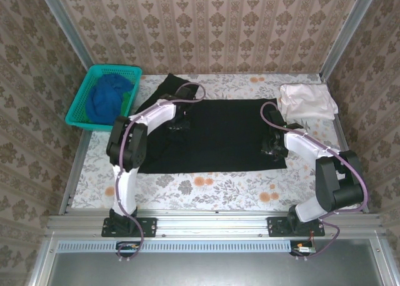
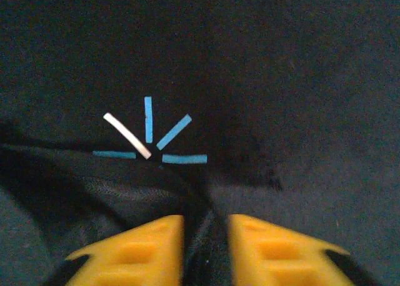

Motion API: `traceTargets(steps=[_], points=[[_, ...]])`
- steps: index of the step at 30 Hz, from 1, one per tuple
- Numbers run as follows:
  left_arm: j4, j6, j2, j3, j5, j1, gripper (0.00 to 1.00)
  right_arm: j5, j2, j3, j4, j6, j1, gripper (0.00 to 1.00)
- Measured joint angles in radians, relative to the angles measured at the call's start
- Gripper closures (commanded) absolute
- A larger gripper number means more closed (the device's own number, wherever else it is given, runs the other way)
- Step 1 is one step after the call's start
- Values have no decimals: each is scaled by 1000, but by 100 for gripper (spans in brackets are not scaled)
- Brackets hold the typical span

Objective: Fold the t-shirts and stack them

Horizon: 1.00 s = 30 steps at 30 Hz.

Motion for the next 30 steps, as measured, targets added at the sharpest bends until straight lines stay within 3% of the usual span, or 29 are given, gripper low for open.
traceTargets(steps=[2, 6, 8, 9, 15, 19, 21, 25, 30], points=[[-15, 11, 27, 26, -16, 0, 54, 0, 1, 0, 1, 0, 0, 65], [-42, 31, 26, 33, -45, 8, 26, 0, -4, 0, 1, 0, 3, 65], [-43, 40, -8, 12, -61, 18, 3, 0, -16, 0, 2, 0, 13, 65], [-41, 43, -40, -10, -65, 23, 0, 0, -24, 0, 4, 0, 24, 64], [23, 32, -412, -279, -57, 129, 0, -22, -27, 46, 84, -21, 209, 58], [134, -6, -718, -590, -11, 270, 0, -74, 55, 152, 219, -86, 369, 47], [188, -23, -820, -753, 31, 318, 2, -109, 141, 235, 297, -129, 435, 46], [253, -43, -799, -903, 143, 391, 19, -187, 359, 456, 373, -205, 518, 45], [338, -25, -641, -826, 264, 418, 32, -235, 594, 712, 388, -281, 552, 41]])
